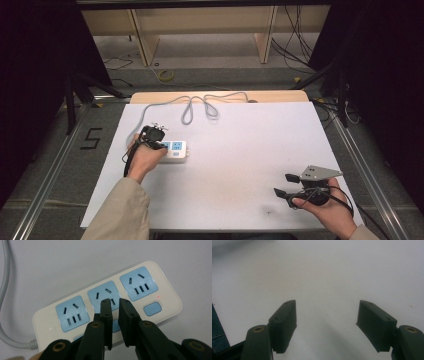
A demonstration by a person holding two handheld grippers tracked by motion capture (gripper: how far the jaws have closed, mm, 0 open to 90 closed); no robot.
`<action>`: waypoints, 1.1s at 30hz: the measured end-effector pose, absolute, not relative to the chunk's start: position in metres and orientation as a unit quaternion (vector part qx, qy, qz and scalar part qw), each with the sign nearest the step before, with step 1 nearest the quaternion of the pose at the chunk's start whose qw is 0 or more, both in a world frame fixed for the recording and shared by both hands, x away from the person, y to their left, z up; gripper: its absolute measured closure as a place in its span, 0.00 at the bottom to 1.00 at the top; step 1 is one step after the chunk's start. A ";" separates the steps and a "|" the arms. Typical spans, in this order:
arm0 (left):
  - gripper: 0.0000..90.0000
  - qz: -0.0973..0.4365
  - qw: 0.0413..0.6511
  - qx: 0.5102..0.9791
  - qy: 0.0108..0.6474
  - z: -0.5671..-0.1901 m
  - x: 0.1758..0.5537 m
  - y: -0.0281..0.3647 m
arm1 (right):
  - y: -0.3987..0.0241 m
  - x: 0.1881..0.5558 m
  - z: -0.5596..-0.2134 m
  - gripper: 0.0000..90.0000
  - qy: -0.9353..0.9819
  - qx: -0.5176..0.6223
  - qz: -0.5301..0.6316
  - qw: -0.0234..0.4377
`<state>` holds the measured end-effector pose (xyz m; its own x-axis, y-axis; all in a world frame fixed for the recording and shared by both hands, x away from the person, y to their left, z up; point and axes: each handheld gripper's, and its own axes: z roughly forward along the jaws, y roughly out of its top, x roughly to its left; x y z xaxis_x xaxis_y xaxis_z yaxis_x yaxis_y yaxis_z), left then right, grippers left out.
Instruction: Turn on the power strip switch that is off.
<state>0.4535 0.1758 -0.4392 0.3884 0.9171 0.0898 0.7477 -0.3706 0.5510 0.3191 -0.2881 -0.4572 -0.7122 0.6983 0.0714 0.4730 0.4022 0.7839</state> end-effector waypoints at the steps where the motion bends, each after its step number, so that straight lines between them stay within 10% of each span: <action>1: 0.89 0.196 0.218 0.804 0.518 -0.439 0.453 0.176 | -0.288 0.319 -0.457 0.36 0.826 0.354 0.416 0.136; 33: 0.36 0.202 0.305 0.797 0.481 -0.424 0.431 0.177 | -0.289 0.320 -0.457 0.36 0.826 0.357 0.414 0.137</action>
